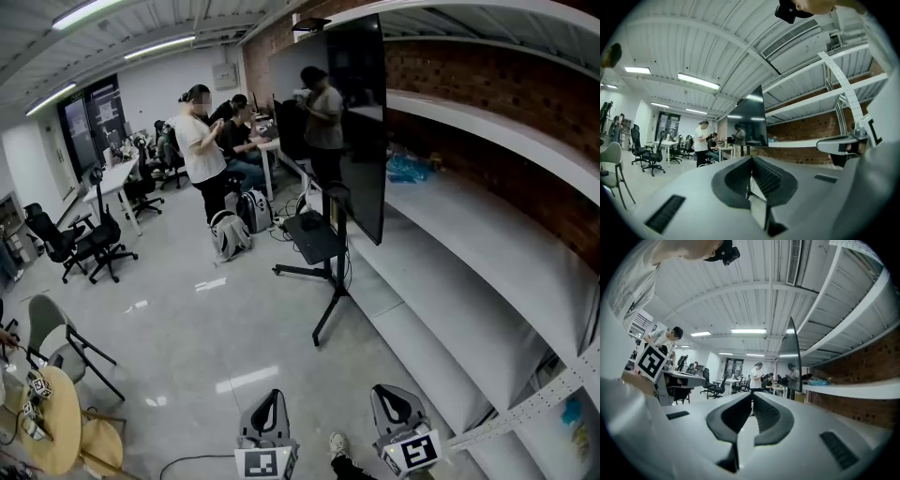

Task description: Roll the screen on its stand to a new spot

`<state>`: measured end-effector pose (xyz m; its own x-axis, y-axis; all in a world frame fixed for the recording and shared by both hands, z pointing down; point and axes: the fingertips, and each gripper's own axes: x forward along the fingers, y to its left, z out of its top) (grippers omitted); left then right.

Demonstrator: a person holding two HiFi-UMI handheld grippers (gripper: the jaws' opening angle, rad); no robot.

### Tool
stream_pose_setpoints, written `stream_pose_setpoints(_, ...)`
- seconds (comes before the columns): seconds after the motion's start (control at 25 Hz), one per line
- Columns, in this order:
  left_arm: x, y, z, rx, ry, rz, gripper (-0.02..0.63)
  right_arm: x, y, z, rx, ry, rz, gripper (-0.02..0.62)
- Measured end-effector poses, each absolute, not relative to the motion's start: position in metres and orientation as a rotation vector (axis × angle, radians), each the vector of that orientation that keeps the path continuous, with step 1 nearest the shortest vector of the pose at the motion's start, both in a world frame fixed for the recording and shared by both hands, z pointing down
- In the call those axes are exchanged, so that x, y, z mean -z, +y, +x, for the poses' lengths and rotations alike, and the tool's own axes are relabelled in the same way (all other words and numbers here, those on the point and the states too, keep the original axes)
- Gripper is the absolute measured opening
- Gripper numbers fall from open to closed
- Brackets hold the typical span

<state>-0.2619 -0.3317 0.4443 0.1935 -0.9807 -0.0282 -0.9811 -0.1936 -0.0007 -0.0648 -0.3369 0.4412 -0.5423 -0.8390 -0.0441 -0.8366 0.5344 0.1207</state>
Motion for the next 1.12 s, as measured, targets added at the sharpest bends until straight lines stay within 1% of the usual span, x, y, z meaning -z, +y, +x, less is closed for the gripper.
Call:
stream_pose_setpoints(0.16, -0.428, -0.413, -0.255, -0.045, 1.961, -2.409, 0.014, -0.435, -0.416, -0.057, 0.207, -2.733, 1.523, 0.021)
stream_pose_setpoints(0.32, -0.412, -0.496, -0.236, -0.084, 1.915, -2.420, 0.014, -0.433, -0.496, -0.034, 0.182, -2.695, 1.581, 0.021)
stream_pose_setpoints(0.48, -0.403, -0.558, -0.222, -0.079, 1.862, -2.426, 0.014, -0.424, -0.558, -0.020, 0.165, -2.689, 1.606, 0.021)
stream_pose_setpoints(0.68, -0.400, -0.614, -0.213, -0.110, 1.873, -2.439, 0.014, -0.419, -0.614, -0.007, 0.179, -2.660, 1.662, 0.021)
stream_pose_setpoints(0.88, -0.388, -0.652, -0.210, -0.270, 1.822, -2.491, 0.014, -0.420, -0.653, -0.011, 0.155, -2.614, 1.765, 0.021)
stream_pose_setpoints(1.12, -0.384, -0.688, -0.201, -0.279, 1.762, -2.574, 0.014, -0.382, -0.671, -0.025, 0.260, -2.592, 1.822, 0.021)
